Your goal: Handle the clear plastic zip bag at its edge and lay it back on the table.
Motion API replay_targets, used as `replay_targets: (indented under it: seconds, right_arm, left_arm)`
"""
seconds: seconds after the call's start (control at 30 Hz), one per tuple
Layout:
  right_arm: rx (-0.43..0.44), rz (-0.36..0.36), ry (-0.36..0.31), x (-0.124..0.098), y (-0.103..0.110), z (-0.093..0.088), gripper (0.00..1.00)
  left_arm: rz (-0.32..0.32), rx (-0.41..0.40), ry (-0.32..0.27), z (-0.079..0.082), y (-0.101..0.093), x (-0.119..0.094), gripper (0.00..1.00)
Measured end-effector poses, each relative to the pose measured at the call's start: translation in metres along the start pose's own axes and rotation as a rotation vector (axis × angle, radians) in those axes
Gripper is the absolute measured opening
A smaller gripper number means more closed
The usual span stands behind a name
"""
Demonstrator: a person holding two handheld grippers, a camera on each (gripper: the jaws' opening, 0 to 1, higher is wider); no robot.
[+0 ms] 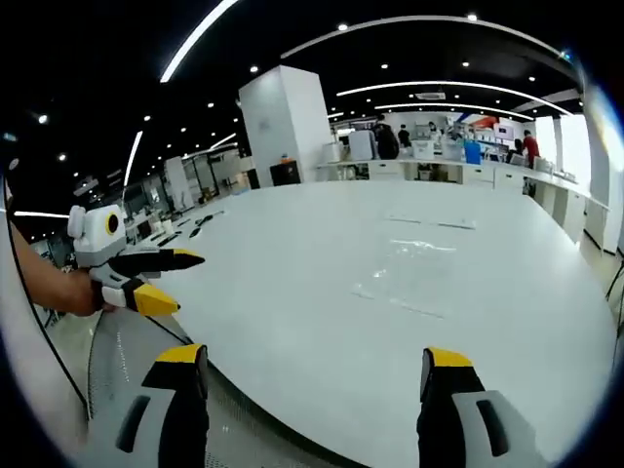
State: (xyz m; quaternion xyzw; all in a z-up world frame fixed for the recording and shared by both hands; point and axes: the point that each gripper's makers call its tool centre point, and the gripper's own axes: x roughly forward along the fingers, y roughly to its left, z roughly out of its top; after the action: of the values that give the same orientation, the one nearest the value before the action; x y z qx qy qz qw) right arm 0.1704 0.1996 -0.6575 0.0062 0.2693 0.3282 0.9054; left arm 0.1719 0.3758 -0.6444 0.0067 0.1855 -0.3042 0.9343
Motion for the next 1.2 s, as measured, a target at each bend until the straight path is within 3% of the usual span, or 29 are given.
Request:
replay_targets:
  seconds: [1.2]
  right_arm:
    - [-0.006, 0.005, 0.002, 0.0000, 0.0015, 0.0002, 0.89]
  left_arm:
    - [-0.002, 0.010, 0.006, -0.0024, 0.0000, 0.0013, 0.71]
